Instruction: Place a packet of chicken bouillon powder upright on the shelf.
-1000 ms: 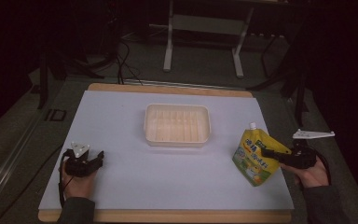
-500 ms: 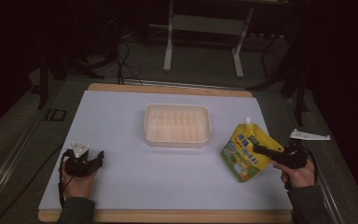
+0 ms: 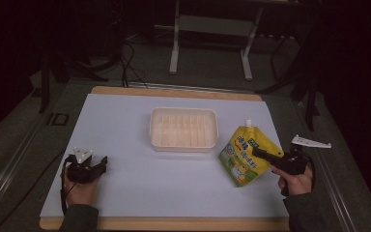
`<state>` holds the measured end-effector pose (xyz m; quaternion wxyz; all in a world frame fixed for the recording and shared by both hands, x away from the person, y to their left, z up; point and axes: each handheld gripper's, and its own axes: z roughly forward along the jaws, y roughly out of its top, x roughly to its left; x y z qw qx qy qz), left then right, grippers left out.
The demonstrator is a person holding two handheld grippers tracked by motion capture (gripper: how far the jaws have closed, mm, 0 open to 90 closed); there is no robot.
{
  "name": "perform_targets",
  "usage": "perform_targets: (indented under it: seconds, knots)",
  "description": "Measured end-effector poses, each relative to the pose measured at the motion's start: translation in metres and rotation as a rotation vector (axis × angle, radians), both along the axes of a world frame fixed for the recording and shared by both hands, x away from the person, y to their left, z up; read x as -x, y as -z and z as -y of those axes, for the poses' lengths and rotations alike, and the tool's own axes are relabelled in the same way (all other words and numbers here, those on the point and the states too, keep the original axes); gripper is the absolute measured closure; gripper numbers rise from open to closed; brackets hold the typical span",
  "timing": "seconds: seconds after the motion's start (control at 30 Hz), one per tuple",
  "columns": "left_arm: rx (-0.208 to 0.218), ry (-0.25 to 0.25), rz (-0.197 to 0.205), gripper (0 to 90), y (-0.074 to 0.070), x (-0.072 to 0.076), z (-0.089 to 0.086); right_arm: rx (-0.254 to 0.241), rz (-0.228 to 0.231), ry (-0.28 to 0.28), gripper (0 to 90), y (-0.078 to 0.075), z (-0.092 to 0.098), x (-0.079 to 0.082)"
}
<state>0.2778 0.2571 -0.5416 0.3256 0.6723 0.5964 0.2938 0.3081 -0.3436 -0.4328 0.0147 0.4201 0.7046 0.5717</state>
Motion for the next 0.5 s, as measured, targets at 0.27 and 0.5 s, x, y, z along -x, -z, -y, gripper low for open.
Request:
perform_targets:
  seconds: [0.27, 0.5]
  knots:
    - [0.001, 0.000, 0.001, 40.0, 0.000, 0.000, 0.000, -0.018, 0.014, 0.008, 90.0, 0.000, -0.011, 0.000]
    - [0.000, 0.000, 0.003, 40.0, 0.000, 0.000, 0.000, -0.037, 0.028, 0.009, 90.0, -0.002, -0.018, 0.001]
